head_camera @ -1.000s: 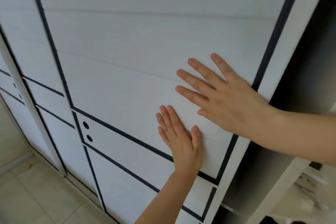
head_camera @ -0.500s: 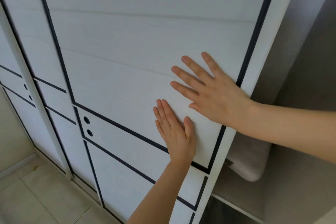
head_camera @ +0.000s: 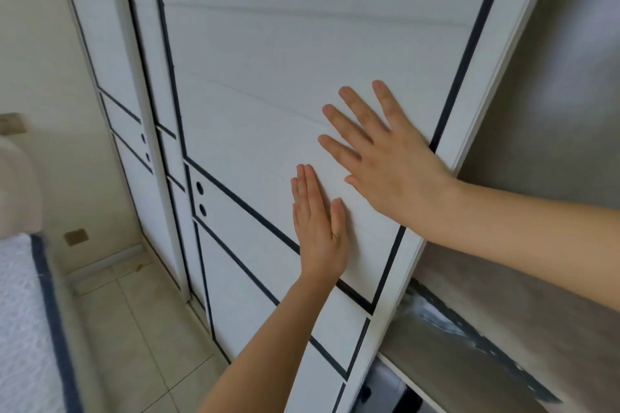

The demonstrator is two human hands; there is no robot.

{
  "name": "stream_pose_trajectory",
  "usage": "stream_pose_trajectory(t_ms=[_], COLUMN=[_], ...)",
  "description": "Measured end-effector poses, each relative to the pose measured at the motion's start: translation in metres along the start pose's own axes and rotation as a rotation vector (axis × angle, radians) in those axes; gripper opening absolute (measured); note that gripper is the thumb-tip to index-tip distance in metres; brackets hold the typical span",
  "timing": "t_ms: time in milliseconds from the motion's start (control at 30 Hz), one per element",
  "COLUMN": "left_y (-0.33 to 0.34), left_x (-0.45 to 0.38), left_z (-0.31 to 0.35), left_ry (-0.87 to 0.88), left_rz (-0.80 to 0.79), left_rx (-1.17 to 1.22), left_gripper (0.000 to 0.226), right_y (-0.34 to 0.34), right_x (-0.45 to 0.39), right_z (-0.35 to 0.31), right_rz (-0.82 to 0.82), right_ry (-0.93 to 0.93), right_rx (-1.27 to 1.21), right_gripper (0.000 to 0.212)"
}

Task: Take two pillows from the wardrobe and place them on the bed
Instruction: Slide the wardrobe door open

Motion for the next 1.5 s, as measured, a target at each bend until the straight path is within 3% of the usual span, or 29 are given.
stream_pose_trajectory(t_ms=[433,733,1500], left_y=[-0.036,-0.064,-0.090], left_x=[-0.084,-0.130,-0.170], left_z=[-0.088,-0.137,-0.191], left_ry=[-0.046,-0.051,-0.046], left_rz=[0.114,0.111,0.137], left_rx=[-0.059,-0.038,-0.014], left_gripper=[0.058,0.055,0.054], right_y=[0.002,0.001,0.005], right_x=[-0.120,-0.187,-0.245], right_z=[-0.055,-0.083,-0.114], right_rz=[0.002,-0.005,0.013], right_ry=[-0.019,-0.016,0.026], right_rx=[0.003,-0.013,-0.061], right_gripper=[0.077,0.075,0.072])
Point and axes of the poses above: each hand's wrist, its own x-axis away from the middle knuckle, its own y-axis out of the palm, z = x × y, the point moved 2 cm from there along -x, towards the middle knuckle, and after that the axes turned 8 degrees about y, right-handed, at the moved point
